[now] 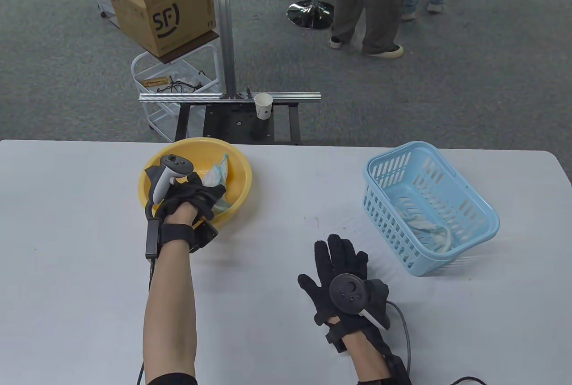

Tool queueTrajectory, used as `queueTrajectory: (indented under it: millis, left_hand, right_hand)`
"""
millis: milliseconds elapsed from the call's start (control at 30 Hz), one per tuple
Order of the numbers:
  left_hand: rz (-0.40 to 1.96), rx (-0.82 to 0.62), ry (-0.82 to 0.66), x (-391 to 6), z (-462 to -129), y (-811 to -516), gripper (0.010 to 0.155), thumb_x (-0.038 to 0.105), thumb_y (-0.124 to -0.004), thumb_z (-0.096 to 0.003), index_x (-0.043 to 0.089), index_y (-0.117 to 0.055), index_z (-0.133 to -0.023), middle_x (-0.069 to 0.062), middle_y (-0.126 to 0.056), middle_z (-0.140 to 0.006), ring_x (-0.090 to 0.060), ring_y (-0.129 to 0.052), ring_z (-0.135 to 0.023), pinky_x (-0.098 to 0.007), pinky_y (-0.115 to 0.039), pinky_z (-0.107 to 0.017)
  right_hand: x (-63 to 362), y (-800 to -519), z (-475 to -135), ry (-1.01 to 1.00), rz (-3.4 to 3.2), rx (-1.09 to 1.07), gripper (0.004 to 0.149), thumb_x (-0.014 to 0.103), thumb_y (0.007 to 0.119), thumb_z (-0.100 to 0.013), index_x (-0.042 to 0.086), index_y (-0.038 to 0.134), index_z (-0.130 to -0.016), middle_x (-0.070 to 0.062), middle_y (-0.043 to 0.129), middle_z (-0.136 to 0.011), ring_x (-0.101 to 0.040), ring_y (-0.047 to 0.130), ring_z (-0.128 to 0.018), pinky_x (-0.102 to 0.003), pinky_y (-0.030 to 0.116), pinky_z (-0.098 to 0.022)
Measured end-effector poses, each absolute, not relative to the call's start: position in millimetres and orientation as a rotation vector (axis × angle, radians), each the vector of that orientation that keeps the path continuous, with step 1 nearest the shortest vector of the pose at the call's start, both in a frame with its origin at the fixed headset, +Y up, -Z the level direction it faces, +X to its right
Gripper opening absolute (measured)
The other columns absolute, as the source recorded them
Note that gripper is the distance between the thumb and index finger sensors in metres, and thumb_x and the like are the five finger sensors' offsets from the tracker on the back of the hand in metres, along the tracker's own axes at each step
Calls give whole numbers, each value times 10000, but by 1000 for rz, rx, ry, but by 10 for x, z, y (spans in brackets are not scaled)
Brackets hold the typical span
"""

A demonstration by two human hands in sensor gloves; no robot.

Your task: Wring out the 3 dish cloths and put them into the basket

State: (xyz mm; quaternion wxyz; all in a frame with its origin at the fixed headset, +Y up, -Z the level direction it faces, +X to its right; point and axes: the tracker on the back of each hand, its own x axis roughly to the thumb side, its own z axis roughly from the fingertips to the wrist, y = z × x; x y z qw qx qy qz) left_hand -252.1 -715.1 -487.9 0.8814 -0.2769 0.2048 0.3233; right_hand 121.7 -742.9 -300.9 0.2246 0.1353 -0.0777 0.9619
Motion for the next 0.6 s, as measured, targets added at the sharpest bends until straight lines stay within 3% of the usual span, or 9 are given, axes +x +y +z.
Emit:
queueTrajectory:
  millis: [133,300,600]
  left_hand:
    - [521,-631,452,-2474,-4987,-7220,974,693,-750,-437,282,-199,-1128,-11,-421,-1173,-320,-528,-1116,-536,-486,-799]
    - [509,-633,453,-2396,-5075,-7307,939,596,-796,-452,284,-224,-1127,6,-452,-1167,-307,-559,-1107,-549,-511,-791]
    - [422,-522,451,-2317,-5122,-7323,924,440,-945,-409,272,-389,-1127,33,-669,-1068,-286,-737,-999,-559,-522,-785]
  right_hand:
    - [1238,-7450,-3023,-184,2648,361,793,621,725,-521,199,387,-1102,-185,323,-1171,-494,361,-1073,-744,317,-700]
    - [1240,-7448,-3026,-172,2650,364,791,616,725,-522,195,389,-1101,-188,333,-1169,-495,373,-1071,-745,319,-700]
    - [1229,-7467,-3030,-120,2618,371,782,611,728,-521,194,404,-1099,-192,354,-1167,-503,407,-1063,-751,330,-697]
